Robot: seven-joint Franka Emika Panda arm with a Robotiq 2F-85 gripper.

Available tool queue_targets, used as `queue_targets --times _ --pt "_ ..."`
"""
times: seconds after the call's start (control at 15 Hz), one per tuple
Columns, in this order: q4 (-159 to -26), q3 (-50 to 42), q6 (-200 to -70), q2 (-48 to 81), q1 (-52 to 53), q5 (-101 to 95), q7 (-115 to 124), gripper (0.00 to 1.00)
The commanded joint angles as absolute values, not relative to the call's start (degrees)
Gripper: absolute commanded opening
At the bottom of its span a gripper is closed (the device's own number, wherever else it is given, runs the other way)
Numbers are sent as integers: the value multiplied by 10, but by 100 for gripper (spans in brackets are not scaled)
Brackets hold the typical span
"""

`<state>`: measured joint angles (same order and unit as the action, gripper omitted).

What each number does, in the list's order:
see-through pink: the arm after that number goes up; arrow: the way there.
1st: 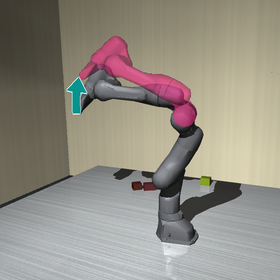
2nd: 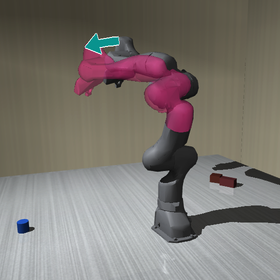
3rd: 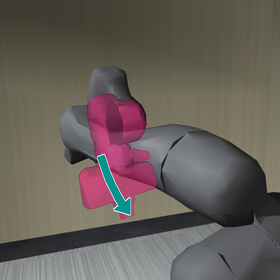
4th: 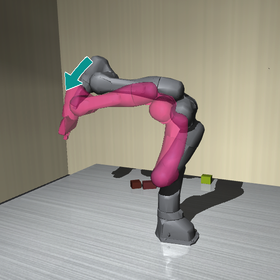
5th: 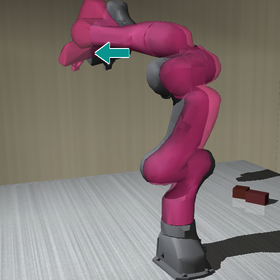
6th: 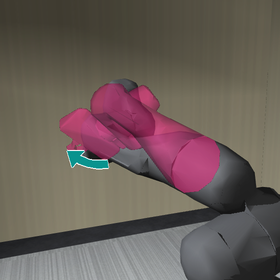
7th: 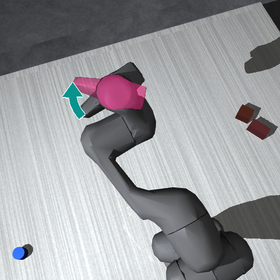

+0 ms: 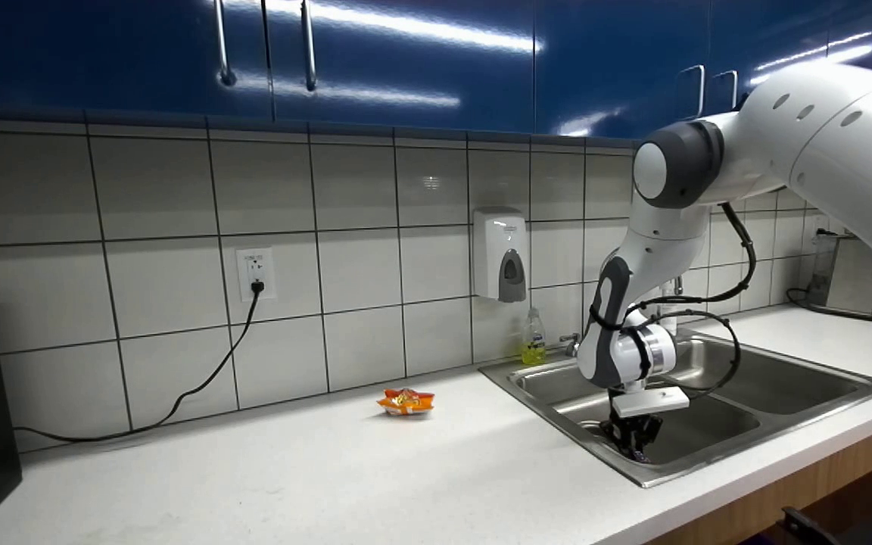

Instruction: Put the snack bar in the sink

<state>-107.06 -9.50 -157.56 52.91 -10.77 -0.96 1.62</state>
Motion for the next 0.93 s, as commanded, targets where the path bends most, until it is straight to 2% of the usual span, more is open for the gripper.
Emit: queue_targets --times 0.0,0.13,0.2,0.27,0.33,0.73,0.87 --pt "-1046 -82 -1558 539 -124 1 4 5" --pt "-1043 -85 -1555 541 -122 1 9 5" --pt "-1042 -87 -1552 542 -120 1 11 45" --pt "-1041 -87 -1552 541 -120 1 11 46" --pt "-1042 -86 -1551 540 -120 2 11 51" --pt "-1044 -87 -1552 529 -118 4 12 97" --pt "-1043 -90 -1554 524 -114 2 12 100"
